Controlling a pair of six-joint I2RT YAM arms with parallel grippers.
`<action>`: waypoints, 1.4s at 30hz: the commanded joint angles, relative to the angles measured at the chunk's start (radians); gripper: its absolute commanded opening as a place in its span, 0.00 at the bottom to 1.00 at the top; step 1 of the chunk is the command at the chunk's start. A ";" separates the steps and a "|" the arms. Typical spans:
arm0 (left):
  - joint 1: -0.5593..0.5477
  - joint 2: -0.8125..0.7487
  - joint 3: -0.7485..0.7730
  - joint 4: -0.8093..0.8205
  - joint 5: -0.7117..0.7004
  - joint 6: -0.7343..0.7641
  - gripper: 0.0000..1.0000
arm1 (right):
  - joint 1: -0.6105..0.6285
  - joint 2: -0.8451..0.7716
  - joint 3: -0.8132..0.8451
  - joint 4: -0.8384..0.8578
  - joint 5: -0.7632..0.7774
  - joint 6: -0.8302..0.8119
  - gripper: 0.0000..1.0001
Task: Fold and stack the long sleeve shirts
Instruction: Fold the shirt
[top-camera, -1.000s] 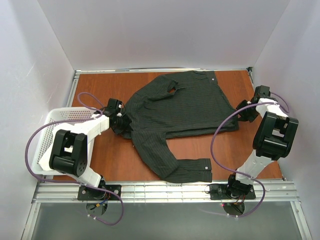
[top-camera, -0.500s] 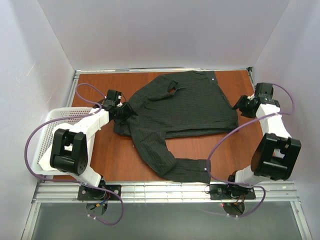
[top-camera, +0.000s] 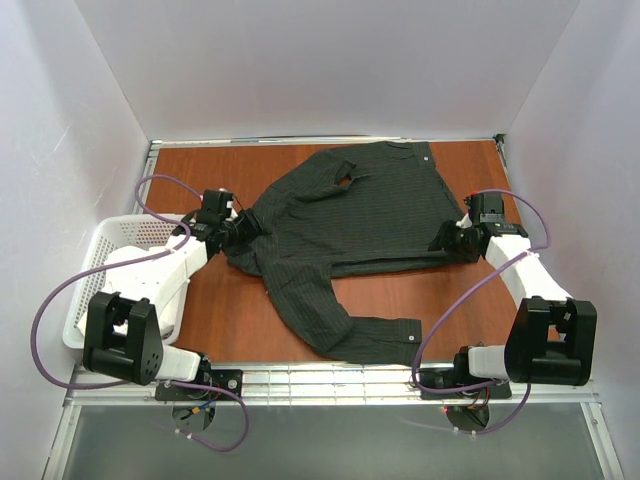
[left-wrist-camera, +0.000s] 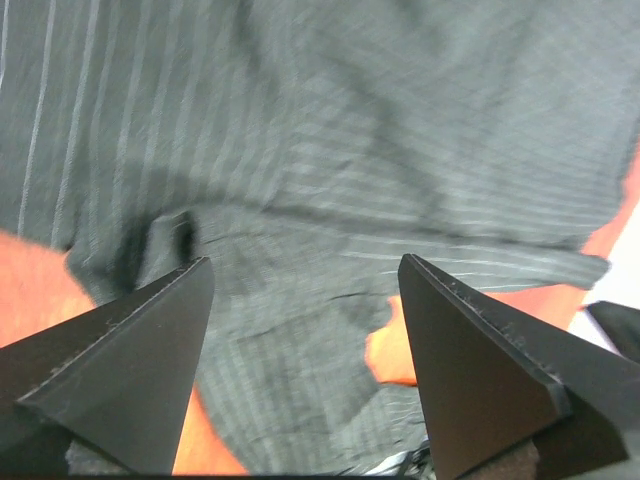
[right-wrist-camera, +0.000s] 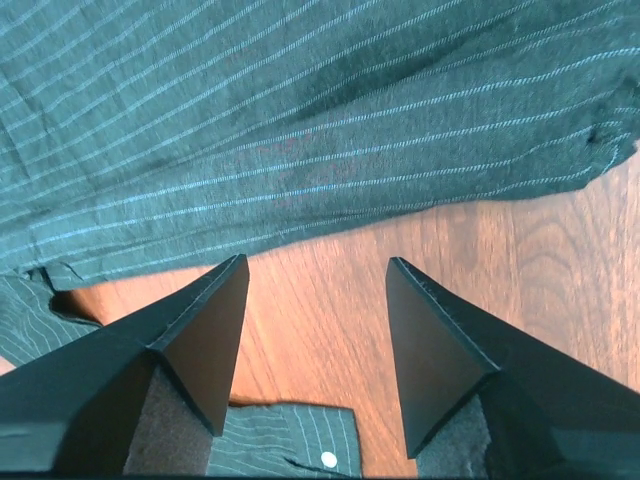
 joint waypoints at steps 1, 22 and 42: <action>0.007 0.021 -0.054 0.021 0.017 0.001 0.70 | -0.004 0.008 -0.003 0.043 -0.009 0.007 0.52; 0.013 0.113 -0.139 0.049 -0.057 0.011 0.69 | -0.014 0.269 0.152 0.100 0.108 0.014 0.44; 0.026 -0.053 -0.079 -0.080 -0.061 0.053 0.75 | -0.093 0.222 0.295 0.056 0.217 -0.033 0.51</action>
